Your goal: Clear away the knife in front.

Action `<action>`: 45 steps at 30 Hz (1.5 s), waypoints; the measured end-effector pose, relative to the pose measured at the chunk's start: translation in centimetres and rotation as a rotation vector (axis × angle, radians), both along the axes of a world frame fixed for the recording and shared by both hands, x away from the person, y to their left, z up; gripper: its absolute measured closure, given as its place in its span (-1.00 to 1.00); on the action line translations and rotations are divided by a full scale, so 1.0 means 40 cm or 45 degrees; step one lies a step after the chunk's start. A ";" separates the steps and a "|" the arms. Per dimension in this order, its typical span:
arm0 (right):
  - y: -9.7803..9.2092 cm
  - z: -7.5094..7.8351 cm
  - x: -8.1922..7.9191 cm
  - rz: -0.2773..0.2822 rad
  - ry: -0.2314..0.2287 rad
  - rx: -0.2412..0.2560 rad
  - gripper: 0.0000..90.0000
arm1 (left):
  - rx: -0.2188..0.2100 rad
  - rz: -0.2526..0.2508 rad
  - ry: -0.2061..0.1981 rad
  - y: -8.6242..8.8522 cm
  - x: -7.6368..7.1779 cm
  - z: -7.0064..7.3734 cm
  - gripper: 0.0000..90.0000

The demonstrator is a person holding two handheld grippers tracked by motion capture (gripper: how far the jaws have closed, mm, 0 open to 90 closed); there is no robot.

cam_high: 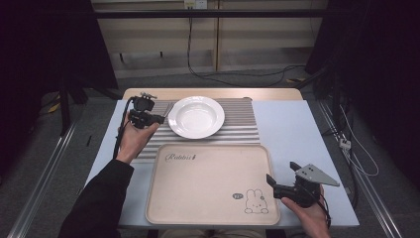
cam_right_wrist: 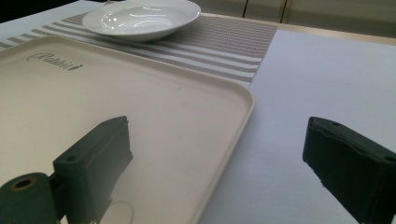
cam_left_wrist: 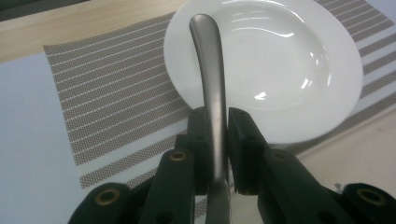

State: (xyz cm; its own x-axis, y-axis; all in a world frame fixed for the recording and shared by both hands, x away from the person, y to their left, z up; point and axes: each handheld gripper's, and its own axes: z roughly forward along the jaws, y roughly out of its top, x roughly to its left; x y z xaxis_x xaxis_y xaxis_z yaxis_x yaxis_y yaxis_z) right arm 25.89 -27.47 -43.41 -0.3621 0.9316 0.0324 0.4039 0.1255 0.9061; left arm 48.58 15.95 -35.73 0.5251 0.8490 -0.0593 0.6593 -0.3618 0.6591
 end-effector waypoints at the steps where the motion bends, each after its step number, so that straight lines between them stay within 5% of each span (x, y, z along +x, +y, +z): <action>1: 0.000 0.000 0.000 -0.002 0.001 0.000 -0.83 | 0.000 -0.010 0.002 -0.001 -0.008 0.000 0.77; 18: 0.001 0.000 0.000 -0.002 -0.001 -0.003 -0.83 | 0.002 -0.088 0.012 -0.029 -0.117 -0.032 0.77; 23: 0.001 0.000 0.001 -0.003 0.000 -0.005 -0.83 | -0.023 -0.119 0.016 -0.036 -0.148 -0.034 0.77; 27: 0.001 0.000 0.000 -0.004 0.000 -0.006 -0.83 | -0.110 -0.158 0.057 -0.036 -0.167 -0.035 0.77; 29: 0.000 0.001 -0.001 -0.008 -0.003 -0.006 -0.83 | -0.047 -0.155 0.018 -0.049 -0.183 -0.036 0.77; 45: 0.001 0.001 -0.002 -0.006 -0.003 -0.011 -0.83 | -0.022 -0.209 0.076 -0.107 -0.250 -0.101 0.77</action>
